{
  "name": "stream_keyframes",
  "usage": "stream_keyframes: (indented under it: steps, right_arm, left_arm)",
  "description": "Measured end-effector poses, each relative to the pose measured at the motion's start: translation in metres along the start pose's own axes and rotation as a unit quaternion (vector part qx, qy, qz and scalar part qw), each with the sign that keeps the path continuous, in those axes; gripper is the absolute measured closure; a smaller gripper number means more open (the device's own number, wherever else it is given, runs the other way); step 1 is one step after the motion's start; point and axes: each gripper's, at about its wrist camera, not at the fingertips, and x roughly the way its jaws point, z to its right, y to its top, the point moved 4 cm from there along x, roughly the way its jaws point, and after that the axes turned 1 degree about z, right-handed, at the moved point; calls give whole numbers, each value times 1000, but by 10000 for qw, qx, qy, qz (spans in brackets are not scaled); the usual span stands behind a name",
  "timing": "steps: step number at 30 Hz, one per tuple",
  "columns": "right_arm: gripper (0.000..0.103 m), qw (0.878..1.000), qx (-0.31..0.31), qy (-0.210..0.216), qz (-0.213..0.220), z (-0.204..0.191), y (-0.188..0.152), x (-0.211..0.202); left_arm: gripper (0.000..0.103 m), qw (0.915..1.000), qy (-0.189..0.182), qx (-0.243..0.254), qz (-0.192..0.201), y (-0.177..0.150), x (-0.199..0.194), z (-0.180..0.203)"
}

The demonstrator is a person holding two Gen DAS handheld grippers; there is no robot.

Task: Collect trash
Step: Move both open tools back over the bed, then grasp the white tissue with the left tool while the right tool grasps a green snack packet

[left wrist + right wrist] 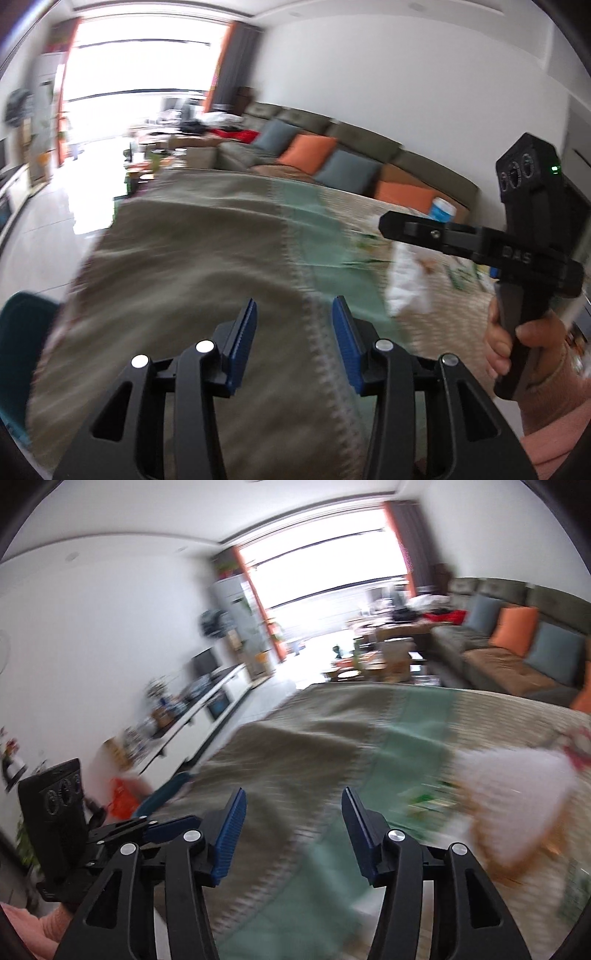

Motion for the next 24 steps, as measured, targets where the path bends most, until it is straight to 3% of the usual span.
stream_keyframes:
  steps: [7, 16, 21, 24]
  right_arm:
    - [48, 9936, 672, -870, 268, 85, -13, -44]
    - [38, 9708, 952, -2122, 587, 161, -29, -108]
    - [32, 9669, 1080, -2291, 315, 188, -45, -118]
    - [33, 9694, 1104, -2191, 106, 194, -53, -112]
  left_arm:
    - [53, 9964, -615, 439, -390, 1, 46, 62]
    - [41, 9925, -665, 691, -762, 4, 87, 95]
    - [46, 9913, -597, 654, -979, 3, 105, 93]
    - [59, 9905, -597, 623, -1067, 1, 111, 93]
